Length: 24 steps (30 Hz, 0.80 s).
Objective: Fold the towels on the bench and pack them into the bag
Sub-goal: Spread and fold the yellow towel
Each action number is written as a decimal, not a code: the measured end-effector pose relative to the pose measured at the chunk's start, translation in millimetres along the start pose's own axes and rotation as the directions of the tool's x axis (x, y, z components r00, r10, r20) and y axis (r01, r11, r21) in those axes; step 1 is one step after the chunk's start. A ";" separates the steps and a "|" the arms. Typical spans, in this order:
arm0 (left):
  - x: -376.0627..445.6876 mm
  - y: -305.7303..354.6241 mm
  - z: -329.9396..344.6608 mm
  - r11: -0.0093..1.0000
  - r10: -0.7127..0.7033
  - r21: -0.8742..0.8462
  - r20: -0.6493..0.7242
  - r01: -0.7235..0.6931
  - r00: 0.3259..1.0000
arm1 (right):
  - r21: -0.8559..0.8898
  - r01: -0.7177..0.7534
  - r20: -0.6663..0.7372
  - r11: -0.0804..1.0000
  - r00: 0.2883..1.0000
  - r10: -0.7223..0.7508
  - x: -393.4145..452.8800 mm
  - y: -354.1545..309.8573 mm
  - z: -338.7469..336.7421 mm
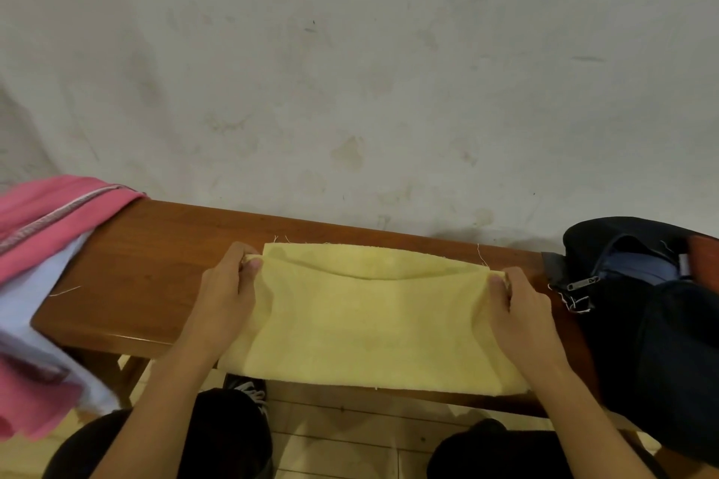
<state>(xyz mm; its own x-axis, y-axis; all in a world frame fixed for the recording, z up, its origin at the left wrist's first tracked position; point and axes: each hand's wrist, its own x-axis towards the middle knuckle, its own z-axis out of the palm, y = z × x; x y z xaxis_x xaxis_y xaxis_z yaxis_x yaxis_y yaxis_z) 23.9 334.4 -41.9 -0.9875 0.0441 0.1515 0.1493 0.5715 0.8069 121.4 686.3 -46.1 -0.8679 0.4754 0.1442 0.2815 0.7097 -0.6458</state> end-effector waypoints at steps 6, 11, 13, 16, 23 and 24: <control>5.1 -3.0 -0.3 0.998 -0.065 -0.012 -0.038 0.064 0.997 | 0.019 -0.004 -0.023 1.000 1.000 0.004 -1.4 0.4 -2.4; 1.2 0.9 0.1 0.998 -0.049 -0.039 -0.032 0.048 0.998 | 0.045 -0.001 -0.057 0.999 0.998 0.003 -2.0 -1.2 -3.3; -2.3 6.9 1.1 0.999 -0.016 -0.035 -0.057 0.014 0.998 | 0.058 0.004 -0.077 0.998 0.997 0.000 -2.4 -3.4 -3.9; -3.8 10.1 3.6 0.998 0.051 -0.033 -0.118 -0.055 0.992 | 0.085 0.013 -0.104 0.996 0.995 -0.004 -2.2 -6.0 -4.5; 18.0 11.7 13.8 0.996 0.051 -0.060 -0.189 -0.063 0.981 | 0.119 0.058 -0.197 0.991 0.980 -0.033 12.7 -10.5 0.7; 22.3 11.7 15.2 0.996 0.049 -0.062 -0.190 -0.062 0.981 | 0.121 0.051 -0.198 0.991 0.980 -0.026 17.3 -11.5 1.5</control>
<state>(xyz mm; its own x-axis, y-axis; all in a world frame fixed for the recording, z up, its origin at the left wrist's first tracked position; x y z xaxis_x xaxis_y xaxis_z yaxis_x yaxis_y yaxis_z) 2.9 354.5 -37.7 -0.9513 -0.0840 0.2965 0.2132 0.5156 0.8299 102.6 685.7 -37.3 -0.7770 0.5499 0.3064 0.1853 0.6650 -0.7235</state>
